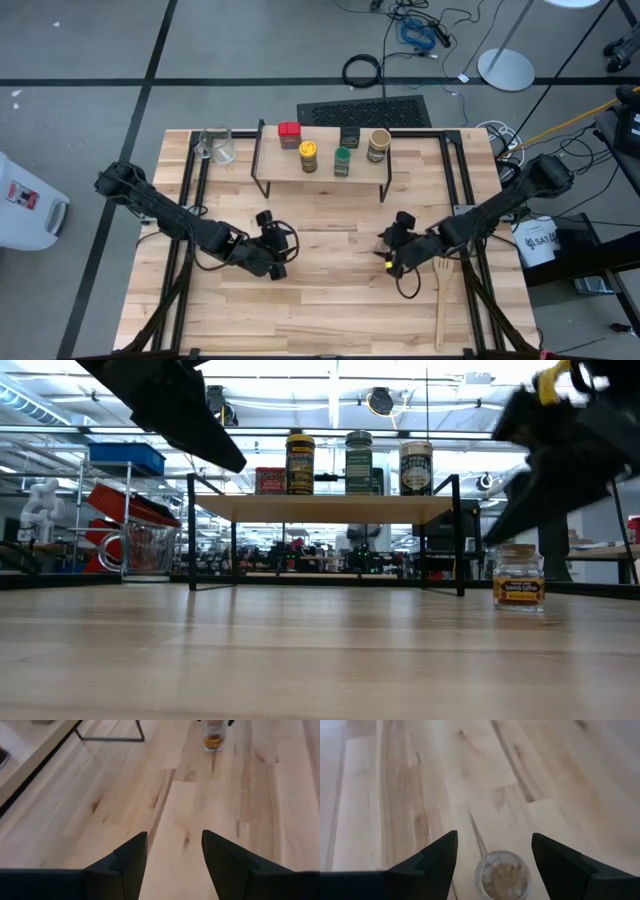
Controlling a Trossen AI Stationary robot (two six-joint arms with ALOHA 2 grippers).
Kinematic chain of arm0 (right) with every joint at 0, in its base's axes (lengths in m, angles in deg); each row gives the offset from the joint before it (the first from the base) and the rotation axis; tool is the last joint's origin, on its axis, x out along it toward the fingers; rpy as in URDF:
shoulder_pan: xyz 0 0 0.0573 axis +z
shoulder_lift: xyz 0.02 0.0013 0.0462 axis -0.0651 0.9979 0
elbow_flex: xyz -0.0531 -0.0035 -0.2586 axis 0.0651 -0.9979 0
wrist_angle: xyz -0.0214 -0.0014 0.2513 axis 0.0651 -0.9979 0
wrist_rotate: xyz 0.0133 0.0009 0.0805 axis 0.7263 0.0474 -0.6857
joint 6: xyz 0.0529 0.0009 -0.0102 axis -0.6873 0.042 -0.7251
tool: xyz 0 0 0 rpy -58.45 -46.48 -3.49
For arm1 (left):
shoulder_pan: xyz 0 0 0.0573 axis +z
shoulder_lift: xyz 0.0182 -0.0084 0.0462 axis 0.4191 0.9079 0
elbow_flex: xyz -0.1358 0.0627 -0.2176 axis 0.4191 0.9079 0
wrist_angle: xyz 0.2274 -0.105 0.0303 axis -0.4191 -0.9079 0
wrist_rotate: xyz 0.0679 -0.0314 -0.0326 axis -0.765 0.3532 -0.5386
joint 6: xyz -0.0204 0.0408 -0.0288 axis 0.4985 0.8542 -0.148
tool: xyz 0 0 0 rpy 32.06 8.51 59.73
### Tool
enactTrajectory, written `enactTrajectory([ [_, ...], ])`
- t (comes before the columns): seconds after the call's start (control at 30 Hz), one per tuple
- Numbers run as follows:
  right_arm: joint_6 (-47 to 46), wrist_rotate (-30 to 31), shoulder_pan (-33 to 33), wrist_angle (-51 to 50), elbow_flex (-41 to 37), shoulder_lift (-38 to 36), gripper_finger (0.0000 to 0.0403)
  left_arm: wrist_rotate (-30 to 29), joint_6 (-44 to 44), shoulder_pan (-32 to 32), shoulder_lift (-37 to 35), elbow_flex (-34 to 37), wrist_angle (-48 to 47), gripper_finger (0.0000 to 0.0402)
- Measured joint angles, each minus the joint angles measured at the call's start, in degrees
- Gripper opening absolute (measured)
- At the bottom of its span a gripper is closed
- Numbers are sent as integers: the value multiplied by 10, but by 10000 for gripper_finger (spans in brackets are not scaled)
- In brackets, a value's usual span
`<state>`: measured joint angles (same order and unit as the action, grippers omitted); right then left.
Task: Shelf spices
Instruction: Remove the yellow seasoning bottle from the shelf
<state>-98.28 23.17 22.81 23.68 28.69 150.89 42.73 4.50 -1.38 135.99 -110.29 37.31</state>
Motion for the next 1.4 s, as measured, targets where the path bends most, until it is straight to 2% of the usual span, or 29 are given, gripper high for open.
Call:
enactTrajectory([
  [0.07, -4, 8, 0, -57, 39, 0, 242, 2, 13, 0, -1, 0, 11, 196],
  [0.17, 0, 33, 0, -93, 89, 0, 242, 5, 15, 0, -13, 0, 14, 196],
  [0.3, 26, 64, 1, -77, 127, 0, 242, 5, 13, 0, -44, 0, 16, 196],
  [0.5, 27, 67, 3, -42, 135, 0, 242, -8, 34, 7, -110, 0, 18, 196],
  [0.63, 22, 65, 6, -43, 135, 7, 242, -35, 82, 23, -155, 0, 20, 196],
  [0.8, 22, 65, 6, -39, 135, 20, 242, -89, 206, 57, -194, 0, 46, 196],
  [0.87, 23, 65, 6, -37, 135, 26, 242, -86, 237, 81, -206, 0, 66, 196],
  [0.93, 23, 65, 6, -37, 135, 30, 242, -58, 265, 115, -215, 0, 93, 197],
  [1.07, 22, 64, 6, -36, 135, 38, 242, 90, 283, 197, -224, 0, 129, 222],
  [1.13, 23, 64, 6, -36, 135, 41, 242, 142, 284, 241, -224, 0, 137, 243],
  [1.27, 23, 63, 6, -36, 135, 44, 242, 201, 301, 318, -218, 0, 159, 279],
  [1.4, 23, 63, 6, -35, 135, 44, 242, 261, 298, 379, -209, 0, 173, 289],
])
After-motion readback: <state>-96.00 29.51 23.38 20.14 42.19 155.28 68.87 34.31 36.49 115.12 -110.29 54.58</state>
